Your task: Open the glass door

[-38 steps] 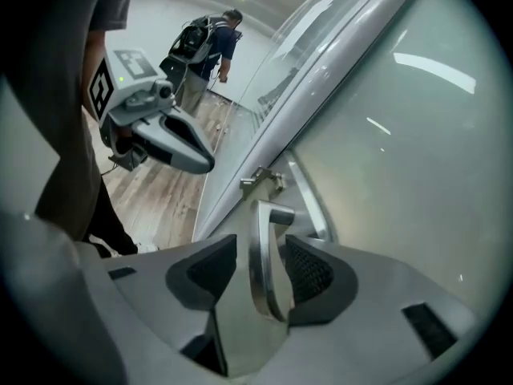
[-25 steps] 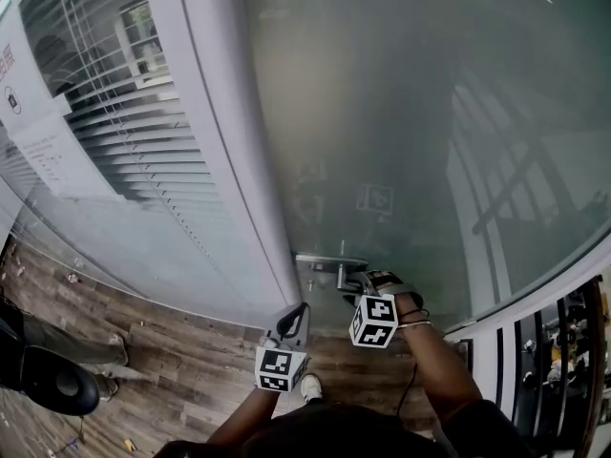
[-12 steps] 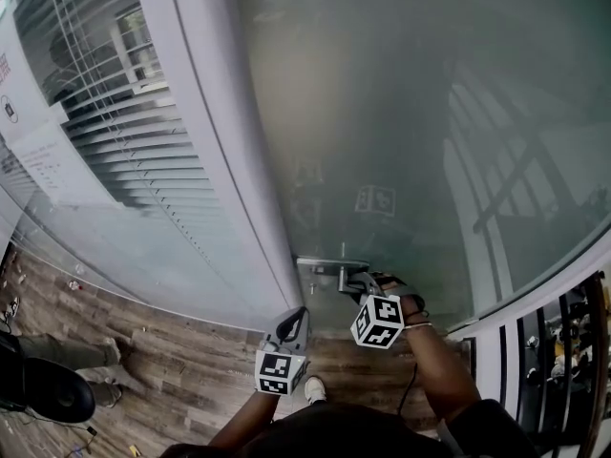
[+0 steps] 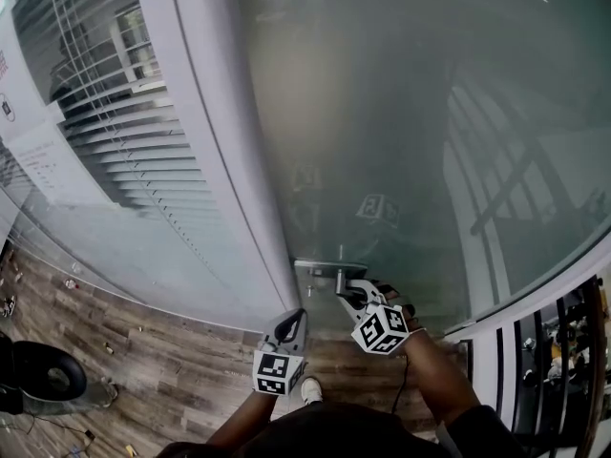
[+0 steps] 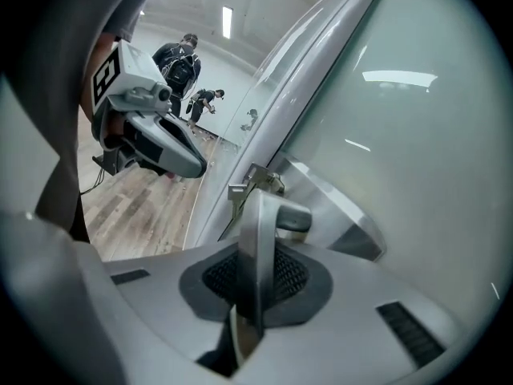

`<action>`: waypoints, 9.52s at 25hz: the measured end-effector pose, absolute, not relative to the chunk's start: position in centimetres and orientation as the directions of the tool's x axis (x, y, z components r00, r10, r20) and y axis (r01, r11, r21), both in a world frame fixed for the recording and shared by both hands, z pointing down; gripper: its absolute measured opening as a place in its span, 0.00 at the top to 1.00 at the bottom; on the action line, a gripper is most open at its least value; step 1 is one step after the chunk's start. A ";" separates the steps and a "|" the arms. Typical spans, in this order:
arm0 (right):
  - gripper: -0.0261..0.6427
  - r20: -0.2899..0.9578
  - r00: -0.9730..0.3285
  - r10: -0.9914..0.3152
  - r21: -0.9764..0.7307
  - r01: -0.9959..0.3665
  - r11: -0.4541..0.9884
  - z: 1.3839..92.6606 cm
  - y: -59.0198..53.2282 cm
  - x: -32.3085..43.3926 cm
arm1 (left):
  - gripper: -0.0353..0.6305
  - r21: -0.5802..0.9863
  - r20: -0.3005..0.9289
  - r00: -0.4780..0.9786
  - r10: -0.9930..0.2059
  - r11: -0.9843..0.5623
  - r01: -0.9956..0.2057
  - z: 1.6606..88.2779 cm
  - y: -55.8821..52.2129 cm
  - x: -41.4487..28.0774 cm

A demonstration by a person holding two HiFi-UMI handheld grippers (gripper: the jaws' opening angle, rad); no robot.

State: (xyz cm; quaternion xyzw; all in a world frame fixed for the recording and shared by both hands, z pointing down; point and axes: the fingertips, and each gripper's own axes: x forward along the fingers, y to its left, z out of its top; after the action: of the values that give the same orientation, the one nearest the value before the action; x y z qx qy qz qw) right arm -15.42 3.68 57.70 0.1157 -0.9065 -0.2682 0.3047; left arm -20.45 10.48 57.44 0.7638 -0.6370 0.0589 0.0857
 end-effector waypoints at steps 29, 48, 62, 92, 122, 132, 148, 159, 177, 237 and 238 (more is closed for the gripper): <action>0.90 0.444 -0.852 -0.277 0.319 -0.139 0.938 60.0 -3.1 -17.9 | 0.95 0.011 0.197 0.317 -0.928 -0.322 -0.947 58.5 5.2 -18.6; 0.94 0.491 -0.801 -0.341 0.288 -0.220 0.932 58.6 -21.6 -19.9 | 0.95 0.033 0.239 0.231 -0.943 -0.229 -0.973 56.9 -8.4 -16.1; 0.94 0.539 -0.758 -0.367 0.180 -0.322 0.929 58.4 -34.9 -18.2 | 0.95 0.023 0.258 0.071 -0.964 -0.068 -0.997 55.7 -19.3 -15.6; 0.94 0.542 -0.633 -0.553 0.086 -0.613 0.786 57.9 -71.1 -5.5 | 0.95 0.087 0.269 0.183 -0.945 -0.166 -0.982 55.4 -48.9 -11.7; 0.94 0.575 -0.455 -0.680 0.091 -0.791 0.606 57.6 -91.0 14.1 | 0.95 0.109 0.263 0.209 -0.942 -0.186 -0.976 55.2 -67.1 -7.4; 0.94 0.640 -0.371 -0.673 0.138 -0.806 0.576 58.4 -92.8 16.5 | 0.95 0.124 0.273 0.214 -0.938 -0.186 -0.975 56.4 -67.4 -7.0; 0.74 0.531 -0.274 -0.802 0.288 -0.832 0.474 53.0 -90.8 17.6 | 0.95 0.139 0.239 0.184 -0.954 -0.154 -0.978 54.8 -63.7 -11.7; 0.80 0.224 -0.300 -0.927 0.307 -0.882 0.359 46.3 -78.8 13.2 | 0.95 0.129 0.266 0.245 -0.932 -0.218 -0.967 56.2 -59.2 -12.6; 0.94 0.143 -0.540 -0.829 0.121 -0.822 0.557 51.7 -46.2 17.9 | 0.95 0.058 0.184 0.177 -0.967 -0.169 -0.984 53.6 -40.3 0.1; 0.94 0.062 -0.560 -0.826 0.109 -0.819 0.564 46.4 13.6 26.4 | 0.95 0.055 0.114 0.177 -0.978 -0.172 -0.984 48.1 16.9 11.1; 0.94 0.053 -0.566 -0.823 0.103 -0.817 0.568 46.2 14.3 27.1 | 0.95 0.054 0.115 0.173 -0.978 -0.167 -0.984 48.0 17.6 11.8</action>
State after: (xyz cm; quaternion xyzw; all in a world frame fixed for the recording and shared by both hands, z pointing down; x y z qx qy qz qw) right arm 27.05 14.34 46.19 0.4637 -0.8841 -0.0336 0.0475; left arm 11.82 17.61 47.98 0.7635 -0.6426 0.0266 0.0578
